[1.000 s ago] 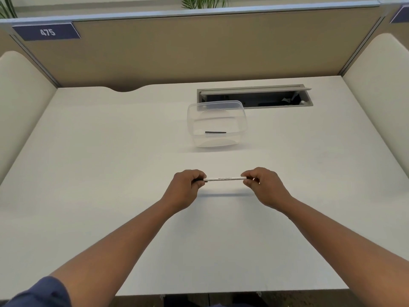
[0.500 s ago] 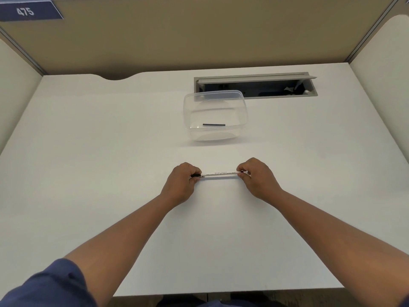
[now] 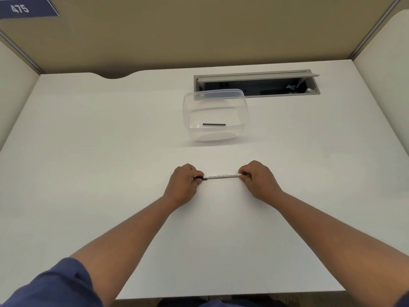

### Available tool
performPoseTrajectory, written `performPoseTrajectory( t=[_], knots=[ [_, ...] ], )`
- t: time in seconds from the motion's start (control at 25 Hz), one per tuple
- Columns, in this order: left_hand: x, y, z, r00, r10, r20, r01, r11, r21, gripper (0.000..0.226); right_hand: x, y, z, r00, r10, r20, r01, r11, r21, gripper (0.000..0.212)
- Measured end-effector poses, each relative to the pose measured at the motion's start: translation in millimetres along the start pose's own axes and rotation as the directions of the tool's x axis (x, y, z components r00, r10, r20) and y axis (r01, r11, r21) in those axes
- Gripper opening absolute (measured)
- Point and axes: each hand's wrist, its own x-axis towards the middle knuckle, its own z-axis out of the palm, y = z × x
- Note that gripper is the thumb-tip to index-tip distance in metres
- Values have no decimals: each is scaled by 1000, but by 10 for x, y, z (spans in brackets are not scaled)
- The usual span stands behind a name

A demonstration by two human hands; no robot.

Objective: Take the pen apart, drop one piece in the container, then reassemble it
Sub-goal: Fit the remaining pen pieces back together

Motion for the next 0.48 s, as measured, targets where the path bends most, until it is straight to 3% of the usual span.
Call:
performPoseTrajectory(
  t=[0.48],
  knots=[
    [-12,-11,42,1000,-1,-11,1,1000,23,23,-19,8,-11,1000,-11,-10,11,1000,16,15]
  ],
)
